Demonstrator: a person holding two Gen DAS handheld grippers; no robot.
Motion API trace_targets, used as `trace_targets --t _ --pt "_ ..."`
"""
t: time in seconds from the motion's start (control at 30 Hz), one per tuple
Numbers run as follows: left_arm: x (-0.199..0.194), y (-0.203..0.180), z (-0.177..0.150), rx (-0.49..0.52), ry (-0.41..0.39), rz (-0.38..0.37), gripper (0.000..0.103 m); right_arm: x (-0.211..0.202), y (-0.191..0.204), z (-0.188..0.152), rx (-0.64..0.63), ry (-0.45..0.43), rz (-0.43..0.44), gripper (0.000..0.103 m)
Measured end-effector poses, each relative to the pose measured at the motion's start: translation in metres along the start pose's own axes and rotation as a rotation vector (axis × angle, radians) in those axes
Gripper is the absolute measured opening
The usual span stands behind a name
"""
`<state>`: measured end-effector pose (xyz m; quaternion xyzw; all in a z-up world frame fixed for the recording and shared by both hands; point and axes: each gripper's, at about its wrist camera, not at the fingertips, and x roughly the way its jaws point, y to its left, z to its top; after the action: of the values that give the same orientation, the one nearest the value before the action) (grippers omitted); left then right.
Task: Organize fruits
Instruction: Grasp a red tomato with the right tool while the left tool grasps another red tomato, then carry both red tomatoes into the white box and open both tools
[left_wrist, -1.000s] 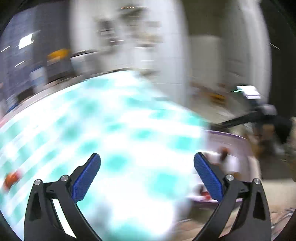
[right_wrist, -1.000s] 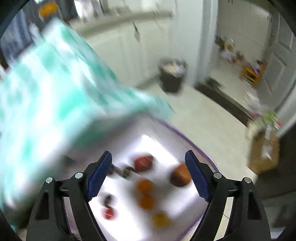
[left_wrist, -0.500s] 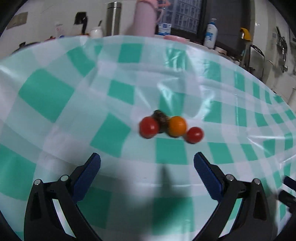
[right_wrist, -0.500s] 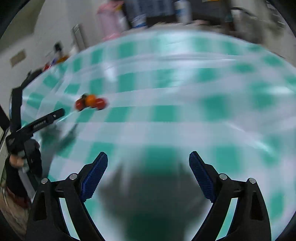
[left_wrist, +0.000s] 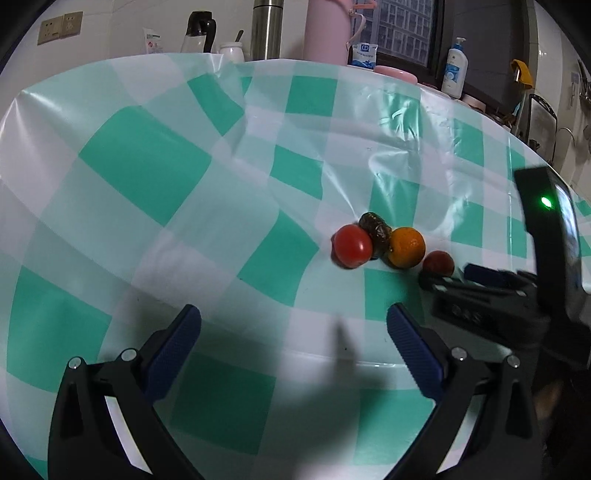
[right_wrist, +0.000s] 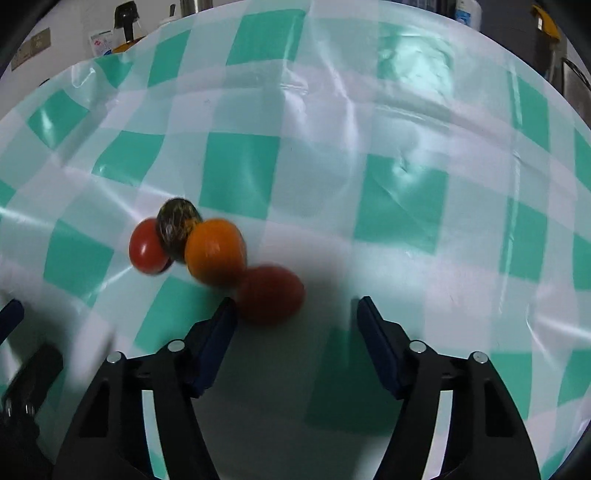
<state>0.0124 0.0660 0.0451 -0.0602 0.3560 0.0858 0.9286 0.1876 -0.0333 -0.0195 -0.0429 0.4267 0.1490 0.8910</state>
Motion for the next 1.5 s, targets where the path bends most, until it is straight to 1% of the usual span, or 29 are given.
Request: trace_targets --t 0.07,0.1,0.13,0.17,0.27,0.33,0.4,0.47,0.5,0.53,0.6,0.67,0.7,0.73,0.83,0.93,1.0,1.07,1.1,1.13,1.17,1.23,1.27,1.3,1.33,1.4,1.43,1.47,1.5 --pt "0.000 -0.002 0.000 0.009 0.002 -0.012 0.101 0.001 0.004 0.003 -0.019 -0.004 -0.002 0.046" --pt "0.000 -0.003 -0.001 0.012 0.005 -0.017 0.101 -0.001 0.006 0.003 -0.033 -0.012 0.013 0.036" --pt "0.000 -0.004 -0.002 0.013 0.009 -0.023 0.101 -0.004 0.008 0.001 -0.041 -0.017 0.020 0.036" --pt "0.001 -0.005 -0.002 0.013 0.012 -0.027 0.101 -0.007 0.009 -0.003 -0.045 -0.020 0.007 0.036" --pt "0.003 -0.006 -0.005 0.011 0.020 -0.055 0.100 -0.025 0.007 -0.017 -0.001 -0.070 0.026 0.036" --pt "0.004 -0.008 -0.006 0.017 0.031 -0.094 0.095 -0.046 -0.004 -0.035 0.055 -0.101 0.048 0.036" --pt "0.006 -0.013 -0.006 0.032 0.044 -0.142 0.088 -0.066 -0.019 -0.056 0.120 -0.125 0.081 0.036" --pt "0.010 -0.018 -0.002 0.053 0.050 -0.165 0.084 -0.081 -0.036 -0.078 0.177 -0.139 0.105 0.036" --pt "0.015 -0.024 0.003 0.087 0.053 -0.175 0.081 -0.084 -0.042 -0.085 0.202 -0.130 0.125 0.036" --pt "0.019 -0.028 0.007 0.119 0.055 -0.163 0.078 -0.089 -0.049 -0.091 0.227 -0.133 0.151 0.036" --pt "0.030 -0.034 0.014 0.181 0.059 -0.113 0.068 -0.095 -0.057 -0.099 0.267 -0.153 0.196 0.037" --pt "0.046 -0.040 0.023 0.252 0.081 -0.103 0.059 -0.091 -0.061 -0.099 0.284 -0.133 0.223 0.037" --pt "0.053 -0.042 0.027 0.285 0.091 -0.095 0.057 -0.092 -0.060 -0.102 0.288 -0.125 0.232 0.037" --pt "0.062 -0.047 0.032 0.341 0.101 -0.087 0.057 -0.091 -0.060 -0.103 0.292 -0.122 0.242 0.037" --pt "0.077 -0.057 0.039 0.461 0.117 -0.096 0.056 -0.086 -0.058 -0.102 0.302 -0.124 0.261 0.037" --pt "0.091 -0.069 0.042 0.544 0.128 -0.089 0.056 -0.086 -0.061 -0.102 0.299 -0.118 0.269 0.037" --pt "0.094 -0.074 0.041 0.566 0.113 -0.092 0.045 -0.086 -0.061 -0.102 0.300 -0.115 0.272 0.037" --pt "0.092 -0.071 0.039 0.542 0.086 -0.051 0.034 -0.087 -0.062 -0.103 0.305 -0.119 0.276 0.037" --pt "0.088 -0.068 0.039 0.516 0.086 -0.071 0.034 -0.086 -0.063 -0.103 0.307 -0.120 0.278 0.037" --pt "0.075 -0.061 0.037 0.459 0.071 -0.125 0.034 -0.086 -0.063 -0.103 0.308 -0.122 0.280 0.037" --pt "0.062 -0.056 0.035 0.419 0.053 -0.152 0.034 -0.086 -0.063 -0.103 0.307 -0.123 0.280 0.037" --pt "0.028 -0.048 0.029 0.355 0.007 -0.169 0.034 -0.087 -0.062 -0.104 0.305 -0.125 0.280 0.037" --pt "0.013 -0.043 0.024 0.313 -0.010 -0.197 0.034 -0.087 -0.062 -0.104 0.304 -0.127 0.281 0.037" --pt "0.000 -0.037 0.019 0.261 -0.019 -0.239 0.034 -0.087 -0.063 -0.105 0.306 -0.126 0.281 0.037" --pt "-0.016 -0.026 0.008 0.174 -0.037 -0.300 0.034 -0.087 -0.064 -0.105 0.308 -0.126 0.282 0.037" --pt "-0.028 -0.019 -0.009 0.091 -0.050 -0.335 0.034 -0.087 -0.064 -0.105 0.311 -0.130 0.286 0.037" --pt "-0.031 -0.020 -0.015 0.074 -0.045 -0.328 0.034 -0.088 -0.065 -0.106 0.314 -0.133 0.290 0.037" --pt "-0.035 -0.022 -0.019 0.079 -0.061 -0.324 0.034 -0.088 -0.065 -0.106 0.315 -0.135 0.291 0.037" --pt "-0.042 -0.024 -0.021 0.086 -0.095 -0.332 0.034 -0.089 -0.066 -0.107 0.315 -0.138 0.294 0.037"
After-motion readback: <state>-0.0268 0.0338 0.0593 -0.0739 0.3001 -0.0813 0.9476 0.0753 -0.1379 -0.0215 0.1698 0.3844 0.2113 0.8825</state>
